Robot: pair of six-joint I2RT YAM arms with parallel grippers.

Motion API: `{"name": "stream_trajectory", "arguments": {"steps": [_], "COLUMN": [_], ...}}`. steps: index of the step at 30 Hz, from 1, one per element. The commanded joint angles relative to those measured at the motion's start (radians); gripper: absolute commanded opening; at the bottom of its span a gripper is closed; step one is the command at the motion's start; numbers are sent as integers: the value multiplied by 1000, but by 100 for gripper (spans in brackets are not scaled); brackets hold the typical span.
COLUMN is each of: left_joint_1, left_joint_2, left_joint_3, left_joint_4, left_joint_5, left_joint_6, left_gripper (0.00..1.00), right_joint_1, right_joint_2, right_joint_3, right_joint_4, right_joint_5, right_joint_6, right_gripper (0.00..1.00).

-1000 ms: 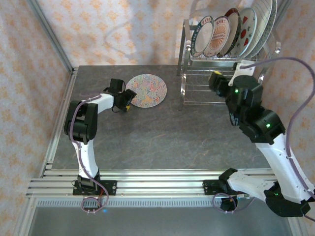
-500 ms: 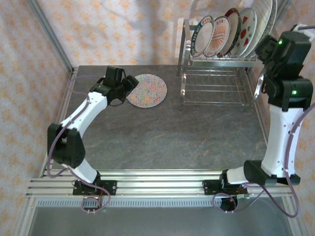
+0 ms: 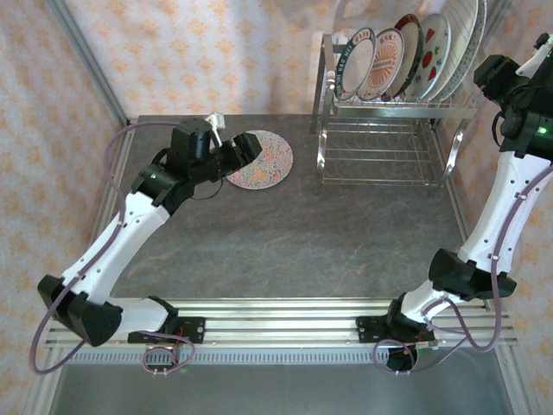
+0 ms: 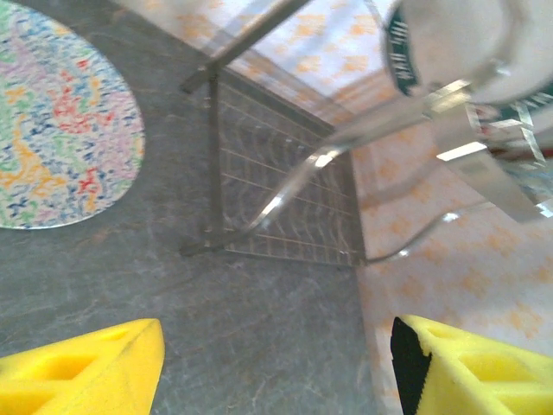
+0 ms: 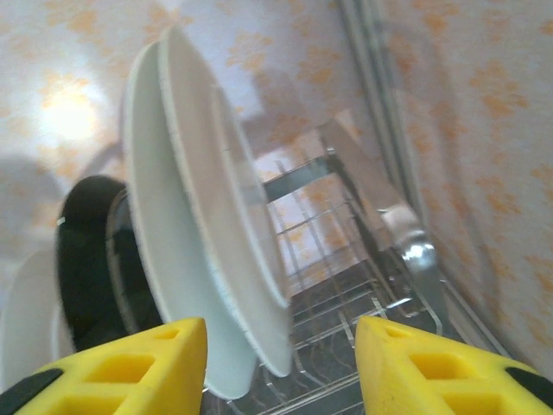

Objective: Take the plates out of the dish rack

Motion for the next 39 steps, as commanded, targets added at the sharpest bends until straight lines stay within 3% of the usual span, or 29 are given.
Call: {"name": "stream_trajectory", "arguments": {"steps": [1, 8, 14, 39], "left_joint_1": [-11, -13, -17, -32], "left_joint_2": [-81, -141, -152, -126], "left_joint_3": [-12, -24, -7, 13], "left_joint_4": [27, 129, 290, 338], "left_joint_5": [51, 103, 132, 129], "left_joint_6": [62, 71, 39, 2], "left_gripper": [71, 71, 70, 69], "right_joint_1": [-2, -6, -5, 20], "right_joint_2": [5, 63, 151, 306], "right_joint_3": [35, 94, 191, 302], "right_joint_4": [42, 11, -6, 32], "right_joint_5": [-179, -142, -153, -186], "right_joint_6": [-80, -136, -135, -120], "right_gripper": [47, 46, 39, 26]}}
